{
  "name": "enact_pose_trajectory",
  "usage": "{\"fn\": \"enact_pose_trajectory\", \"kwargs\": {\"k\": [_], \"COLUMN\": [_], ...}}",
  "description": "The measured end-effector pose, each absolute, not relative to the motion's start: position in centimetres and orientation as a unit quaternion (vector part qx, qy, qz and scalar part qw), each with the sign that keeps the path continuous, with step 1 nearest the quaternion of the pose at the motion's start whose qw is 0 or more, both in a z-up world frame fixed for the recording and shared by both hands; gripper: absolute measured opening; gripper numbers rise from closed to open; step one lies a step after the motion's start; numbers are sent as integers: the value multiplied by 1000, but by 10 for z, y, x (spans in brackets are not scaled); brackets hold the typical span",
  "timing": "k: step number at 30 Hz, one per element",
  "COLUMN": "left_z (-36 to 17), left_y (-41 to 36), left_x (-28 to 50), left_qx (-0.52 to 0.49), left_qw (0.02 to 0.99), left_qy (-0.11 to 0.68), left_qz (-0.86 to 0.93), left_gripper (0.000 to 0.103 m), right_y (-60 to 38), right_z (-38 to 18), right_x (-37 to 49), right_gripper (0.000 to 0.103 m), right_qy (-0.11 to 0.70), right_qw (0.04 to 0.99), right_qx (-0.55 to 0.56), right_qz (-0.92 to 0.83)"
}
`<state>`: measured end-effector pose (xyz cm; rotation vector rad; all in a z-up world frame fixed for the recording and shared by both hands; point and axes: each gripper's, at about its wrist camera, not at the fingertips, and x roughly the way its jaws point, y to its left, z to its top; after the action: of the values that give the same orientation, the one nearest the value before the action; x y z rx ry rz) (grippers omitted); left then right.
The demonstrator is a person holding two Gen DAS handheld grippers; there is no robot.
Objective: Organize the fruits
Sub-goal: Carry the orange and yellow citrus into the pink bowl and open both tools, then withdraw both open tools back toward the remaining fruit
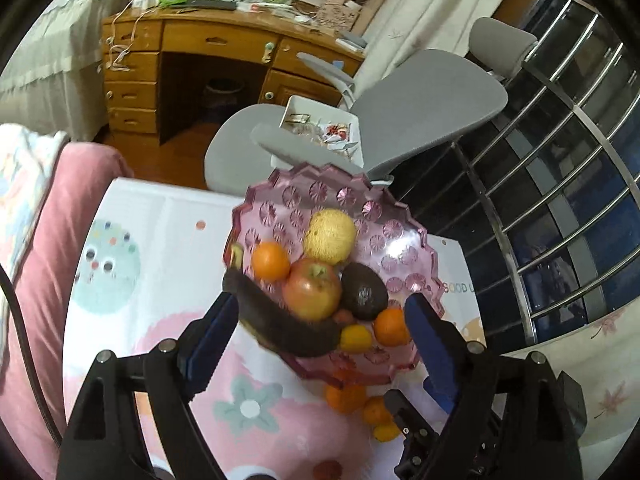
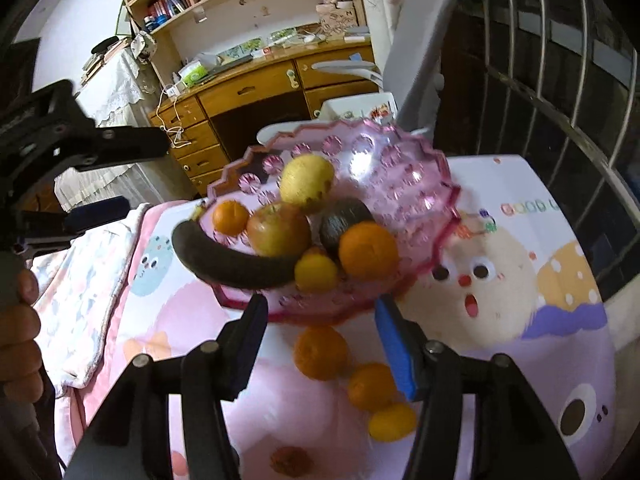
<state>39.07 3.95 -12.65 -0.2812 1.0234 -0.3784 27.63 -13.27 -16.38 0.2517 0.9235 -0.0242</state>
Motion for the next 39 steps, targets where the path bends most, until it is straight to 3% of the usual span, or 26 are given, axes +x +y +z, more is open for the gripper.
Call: {"fn": "enact_pose_trajectory", "kwargs": {"k": [14, 28, 34, 39], "left_z": [-165, -221, -241, -256], "left_y": [22, 5, -8, -15], "left_x": [311, 247, 235, 232], "left_qx": [-141, -161, -159, -167], "left_qw": [837, 799, 783, 769], "left_qy": [516, 577, 598, 615], "left_qz": [-118, -57, -57, -54], "left_gripper": [85, 82, 72, 52], "right_y": [-155, -156, -155, -154], "right_z": [-185, -202, -220, -232], "right_x": [237, 202, 198, 201], "right_gripper": [56, 56, 56, 56], "right_qy": [483, 459, 447, 451], "right_qw": [871, 873, 873, 867], "right_qx": [66, -66, -104, -117], "right_qz": [60, 152, 166, 178]}}
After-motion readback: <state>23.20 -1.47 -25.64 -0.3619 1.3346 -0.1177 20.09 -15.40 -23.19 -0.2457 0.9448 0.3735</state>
